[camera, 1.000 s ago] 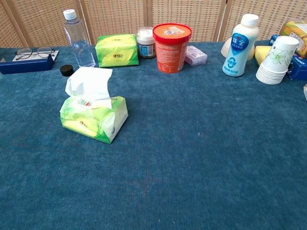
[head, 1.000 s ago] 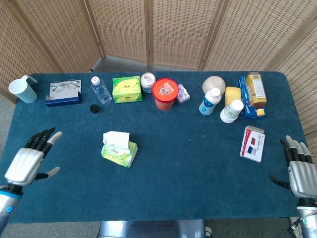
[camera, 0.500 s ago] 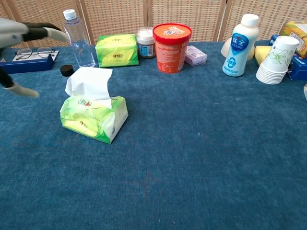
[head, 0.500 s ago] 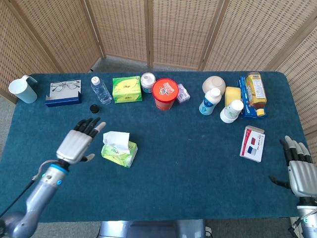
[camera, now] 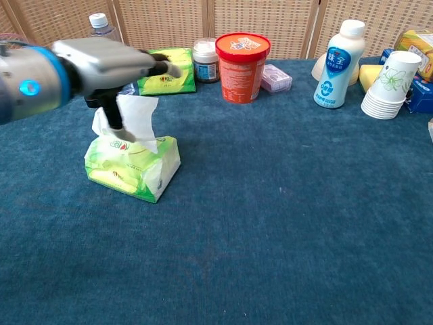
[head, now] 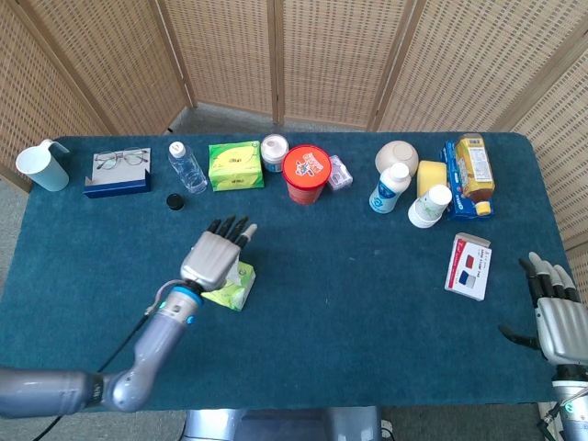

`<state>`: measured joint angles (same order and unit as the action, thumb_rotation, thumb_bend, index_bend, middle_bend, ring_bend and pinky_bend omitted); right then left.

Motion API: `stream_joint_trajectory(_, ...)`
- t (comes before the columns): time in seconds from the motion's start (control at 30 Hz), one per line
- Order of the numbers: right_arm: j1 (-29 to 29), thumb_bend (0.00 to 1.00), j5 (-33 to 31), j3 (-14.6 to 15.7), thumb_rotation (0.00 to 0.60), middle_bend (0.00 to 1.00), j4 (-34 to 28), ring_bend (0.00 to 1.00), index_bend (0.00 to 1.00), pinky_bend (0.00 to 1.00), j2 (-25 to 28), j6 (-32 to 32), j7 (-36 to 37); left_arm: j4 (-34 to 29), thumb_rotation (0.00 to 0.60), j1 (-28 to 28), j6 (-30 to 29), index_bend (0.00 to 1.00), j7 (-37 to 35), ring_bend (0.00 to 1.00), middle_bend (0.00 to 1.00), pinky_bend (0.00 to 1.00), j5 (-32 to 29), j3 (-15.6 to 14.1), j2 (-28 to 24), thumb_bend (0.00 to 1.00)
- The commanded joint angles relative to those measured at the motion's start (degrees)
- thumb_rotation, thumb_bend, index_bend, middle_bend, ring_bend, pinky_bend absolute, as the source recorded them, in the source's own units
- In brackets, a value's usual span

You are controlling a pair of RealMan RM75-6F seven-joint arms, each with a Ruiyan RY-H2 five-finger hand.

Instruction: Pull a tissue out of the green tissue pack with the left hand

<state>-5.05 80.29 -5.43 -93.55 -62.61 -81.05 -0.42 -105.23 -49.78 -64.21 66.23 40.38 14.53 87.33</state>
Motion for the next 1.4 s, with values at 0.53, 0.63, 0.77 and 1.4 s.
stream_joint_trajectory(0.53,0.03,0.00,-0.50,-0.20,0.600,0.00,0.09,0.00,0.00,0.00,0.57,0.23,1.31,0.58,0.600,-3.66,-7.24,0.70,2.07,0.63,0.64,0.80,-3.74,-4.40,0.44,0.33)
stream_joint_trajectory(0.63,0.05,0.00,-0.54,-0.23,0.600,0.00,0.10,0.00,0.00,0.00,0.54,0.14,1.19,-1.09,0.600,-2.72,-7.29,0.72,-0.66,0.67,0.67,0.85,-1.82,-5.29,-1.63,0.44)
stream_joint_trajectory(0.77,0.03,0.00,-0.50,-0.19,0.600,0.00,0.07,0.00,0.00,0.00,0.39,0.07,0.79,-4.09,0.600,-1.37,-8.15,0.74,-3.28,0.70,0.69,0.87,1.99,-6.69,-5.16,0.56)
stream_joint_trajectory(1.4,-0.24,0.00,-0.35,0.21,0.600,0.00,0.01,0.00,0.00,0.00,-1.06,-0.02,-3.04,-22.42,0.600,9.29,-10.20,0.75,-23.61,0.71,0.71,0.87,29.59,-11.06,-31.26,0.57)
